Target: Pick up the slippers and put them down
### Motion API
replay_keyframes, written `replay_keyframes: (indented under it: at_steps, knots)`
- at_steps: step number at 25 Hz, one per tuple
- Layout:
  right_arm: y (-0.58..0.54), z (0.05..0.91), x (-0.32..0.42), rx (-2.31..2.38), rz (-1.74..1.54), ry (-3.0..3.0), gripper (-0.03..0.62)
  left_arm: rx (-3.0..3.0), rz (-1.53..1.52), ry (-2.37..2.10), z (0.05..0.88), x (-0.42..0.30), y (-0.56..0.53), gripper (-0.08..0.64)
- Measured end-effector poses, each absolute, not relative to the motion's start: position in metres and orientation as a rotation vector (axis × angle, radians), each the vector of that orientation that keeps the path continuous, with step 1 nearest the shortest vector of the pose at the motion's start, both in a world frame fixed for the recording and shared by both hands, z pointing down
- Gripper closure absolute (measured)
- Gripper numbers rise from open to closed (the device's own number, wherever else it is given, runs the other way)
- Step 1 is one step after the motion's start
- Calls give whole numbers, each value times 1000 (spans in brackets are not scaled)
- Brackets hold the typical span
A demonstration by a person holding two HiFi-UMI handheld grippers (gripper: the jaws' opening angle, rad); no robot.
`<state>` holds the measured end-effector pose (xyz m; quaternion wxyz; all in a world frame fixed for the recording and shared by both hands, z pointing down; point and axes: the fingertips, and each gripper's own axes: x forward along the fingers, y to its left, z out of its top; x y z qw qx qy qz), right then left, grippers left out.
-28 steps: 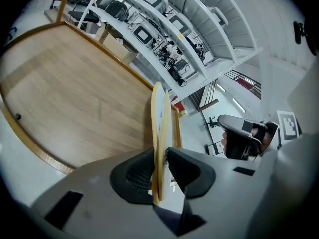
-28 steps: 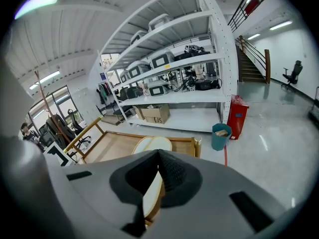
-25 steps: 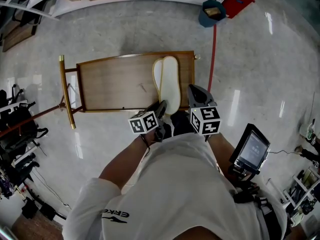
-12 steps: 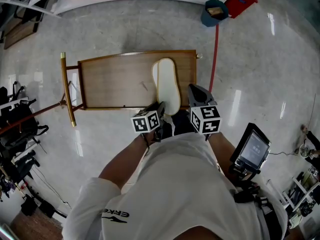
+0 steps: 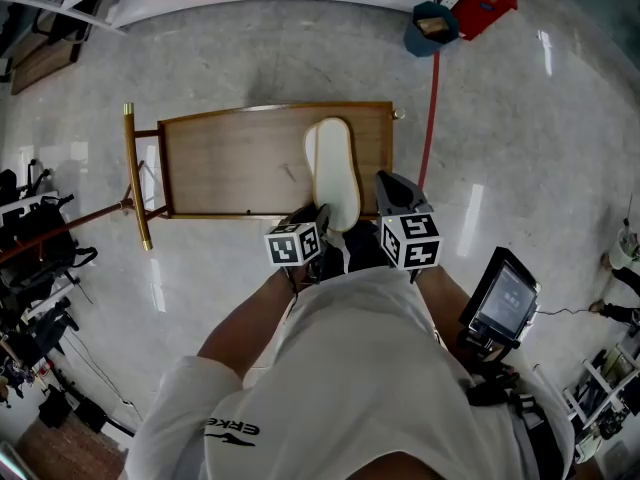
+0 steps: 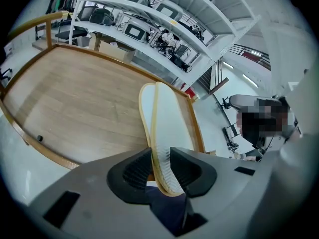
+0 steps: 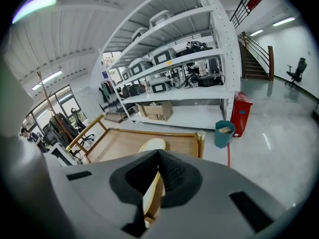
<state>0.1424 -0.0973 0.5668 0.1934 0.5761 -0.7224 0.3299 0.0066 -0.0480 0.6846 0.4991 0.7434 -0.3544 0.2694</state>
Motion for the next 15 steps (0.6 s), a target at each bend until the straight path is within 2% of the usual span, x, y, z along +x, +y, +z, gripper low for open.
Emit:
replay_keyframes:
  at_steps: [10,15]
  knots:
    - [-95,565,132,1556,915,-2078,589,1982,648,-935,659,-2,-52,448]
    - [-107,560,145,1481,905,-2132,589,2059,635,-1112,626,-2,-74,449]
